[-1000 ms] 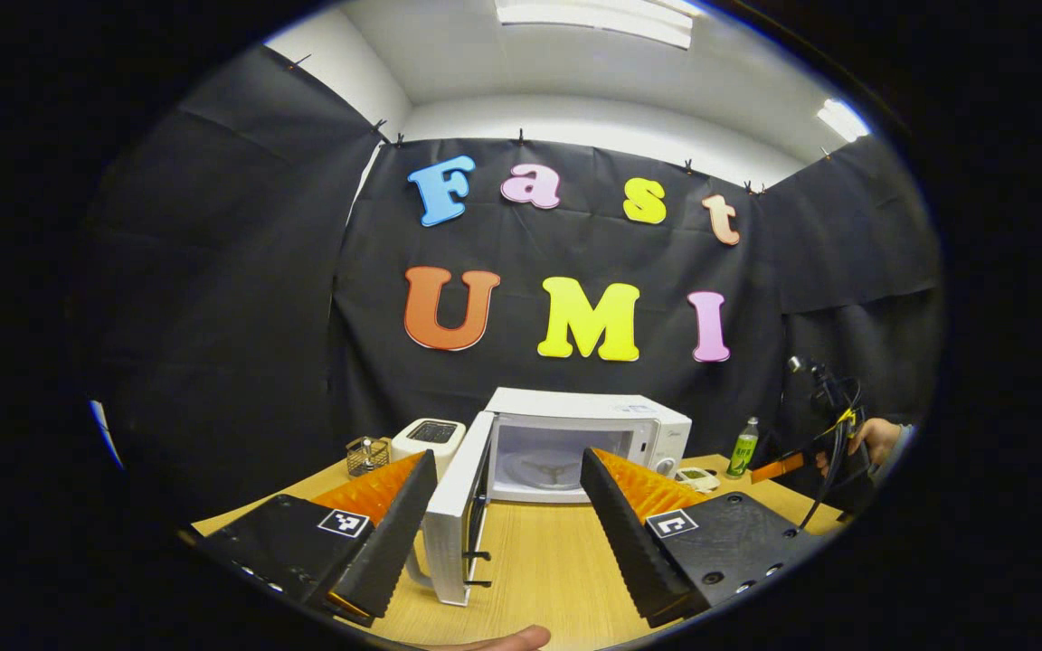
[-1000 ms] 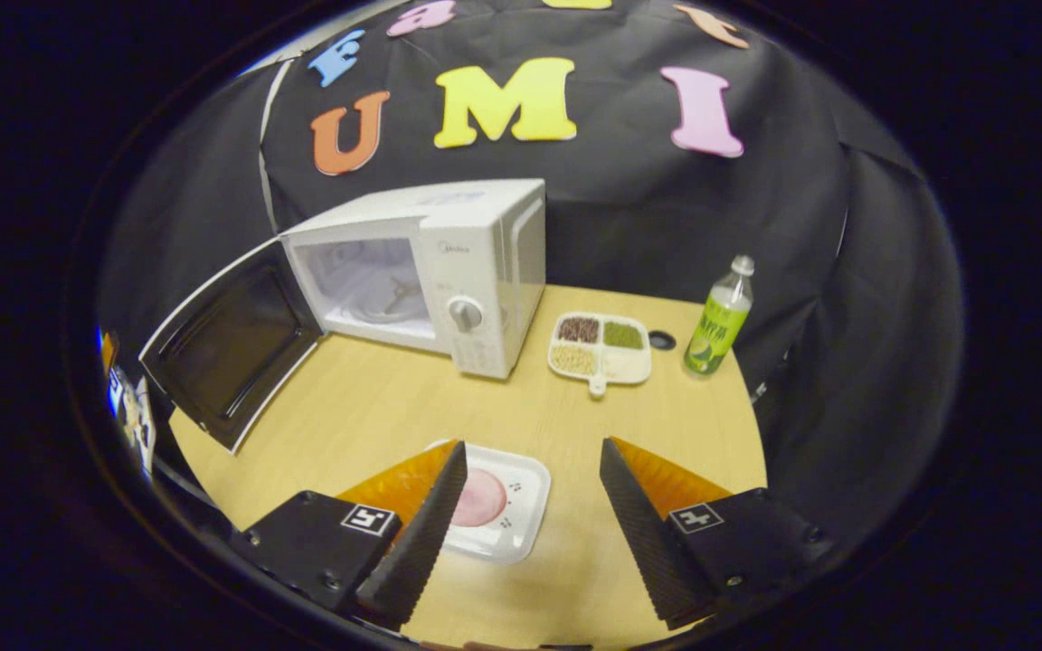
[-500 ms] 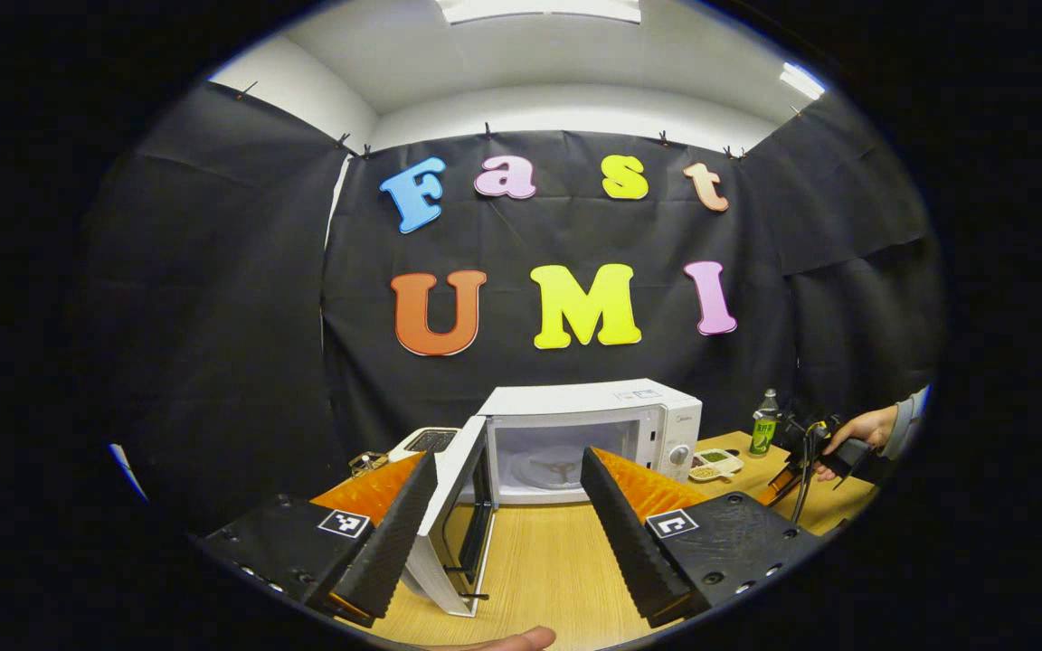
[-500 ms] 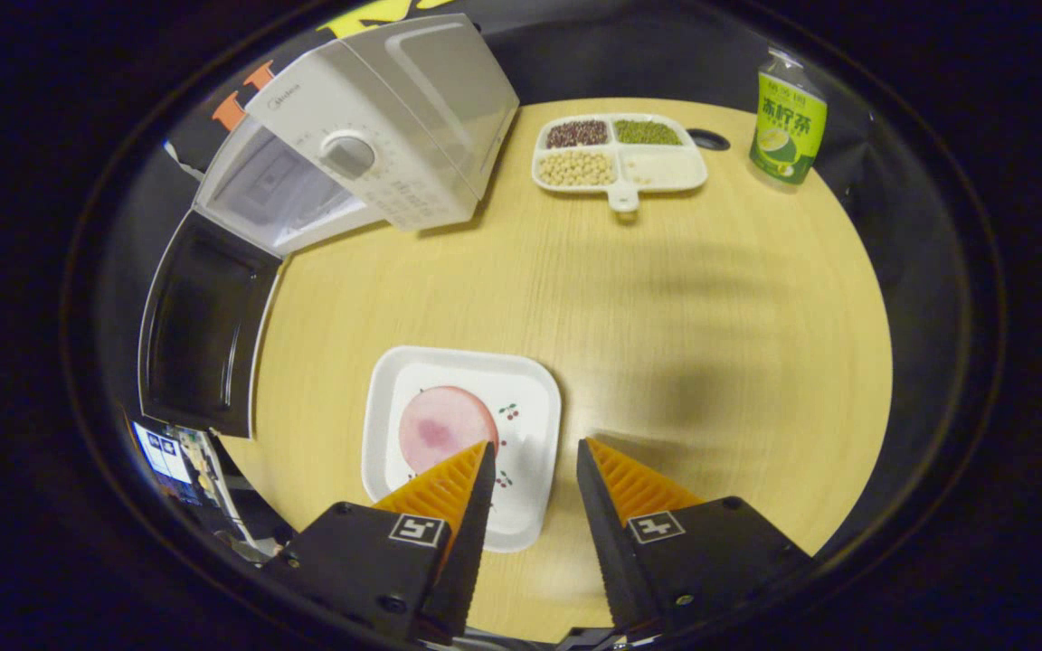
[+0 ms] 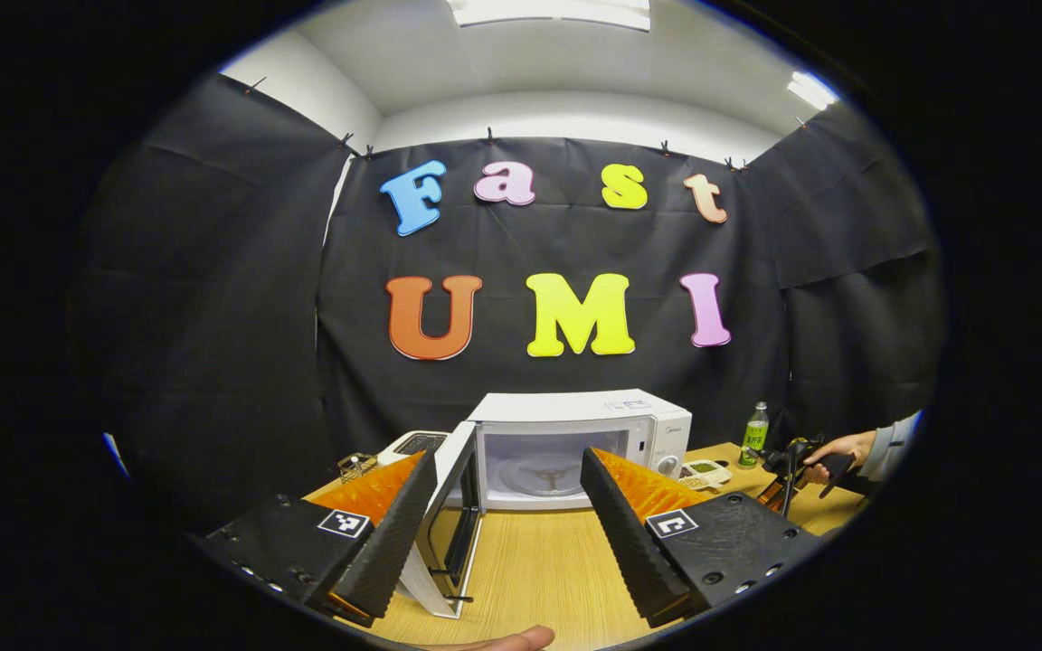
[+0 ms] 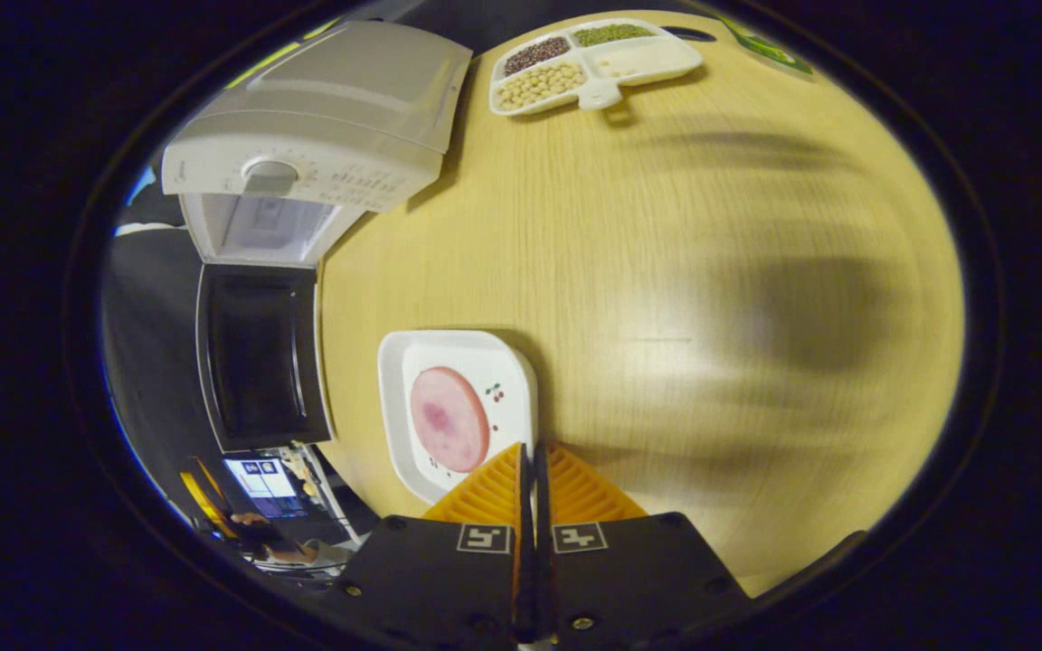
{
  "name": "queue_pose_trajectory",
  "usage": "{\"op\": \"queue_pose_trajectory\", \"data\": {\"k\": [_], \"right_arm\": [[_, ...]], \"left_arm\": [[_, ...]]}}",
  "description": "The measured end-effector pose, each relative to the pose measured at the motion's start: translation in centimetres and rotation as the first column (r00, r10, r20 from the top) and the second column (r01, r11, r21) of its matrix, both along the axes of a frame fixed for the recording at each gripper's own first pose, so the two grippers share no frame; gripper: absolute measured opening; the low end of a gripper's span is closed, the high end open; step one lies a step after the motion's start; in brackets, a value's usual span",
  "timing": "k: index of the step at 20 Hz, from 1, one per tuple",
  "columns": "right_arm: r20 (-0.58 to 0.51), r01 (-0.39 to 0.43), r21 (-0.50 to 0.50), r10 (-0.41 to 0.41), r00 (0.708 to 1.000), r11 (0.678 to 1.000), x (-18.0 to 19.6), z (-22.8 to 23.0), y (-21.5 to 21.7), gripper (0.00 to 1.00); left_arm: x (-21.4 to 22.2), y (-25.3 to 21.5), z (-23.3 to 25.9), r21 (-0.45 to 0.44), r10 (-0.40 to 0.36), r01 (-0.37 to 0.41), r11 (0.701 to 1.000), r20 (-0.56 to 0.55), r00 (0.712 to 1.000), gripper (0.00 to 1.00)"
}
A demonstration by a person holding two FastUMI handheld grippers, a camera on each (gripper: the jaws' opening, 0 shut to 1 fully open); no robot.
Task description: Open the microwave oven with the left hand, put the food in, and close the microwave oven.
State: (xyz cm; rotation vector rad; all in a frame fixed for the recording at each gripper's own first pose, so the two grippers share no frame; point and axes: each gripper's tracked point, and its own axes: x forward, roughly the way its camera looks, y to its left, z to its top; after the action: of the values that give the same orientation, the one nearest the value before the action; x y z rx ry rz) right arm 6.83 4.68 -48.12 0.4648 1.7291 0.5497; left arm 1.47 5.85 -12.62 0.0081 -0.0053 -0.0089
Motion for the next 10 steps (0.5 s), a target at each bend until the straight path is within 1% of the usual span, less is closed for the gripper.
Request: {"op": "queue_pose_trajectory", "data": {"k": [2, 3, 4, 8, 9, 10], "right_arm": [[0.005, 0.023, -0.003, -0.023, 1.000, 1.000, -0.2, 0.0, -0.2, 0.04], [0.006, 0.037, -0.004, -0.037, 0.999, 0.999, -0.2, 0.0, -0.2, 0.00], [0.013, 0.048, -0.004, -0.047, 0.999, 0.999, -0.4, 0.2, -0.1, 0.04], [0.070, 0.080, -0.006, -0.079, 0.994, 0.997, -0.6, 2.1, 0.5, 0.04], [0.087, 0.076, 0.000, -0.076, 0.993, 0.997, -0.6, 3.0, 1.2, 0.00], [0.106, 0.069, 0.012, -0.070, 0.992, 0.998, -0.7, 4.0, 2.2, 0.04]], "left_arm": [[-0.1, -0.3, 0.0, -0.013, -0.016, 0.016, 1.000, -0.001, 1.000, 0.95], [-0.3, -0.5, 0.0, -0.028, -0.030, 0.030, 0.999, -0.002, 1.000, 0.95], [-0.5, -0.5, -0.1, -0.041, -0.039, 0.039, 0.998, -0.003, 0.999, 0.95], [-0.9, 0.9, -0.2, -0.065, -0.031, 0.032, 0.997, 0.006, 0.999, 0.95], [-1.0, 1.4, -0.5, -0.075, -0.029, 0.029, 0.997, 0.001, 1.000, 0.95], [-1.0, 1.8, -0.8, -0.083, -0.031, 0.030, 0.996, -0.011, 0.999, 0.95]]}}
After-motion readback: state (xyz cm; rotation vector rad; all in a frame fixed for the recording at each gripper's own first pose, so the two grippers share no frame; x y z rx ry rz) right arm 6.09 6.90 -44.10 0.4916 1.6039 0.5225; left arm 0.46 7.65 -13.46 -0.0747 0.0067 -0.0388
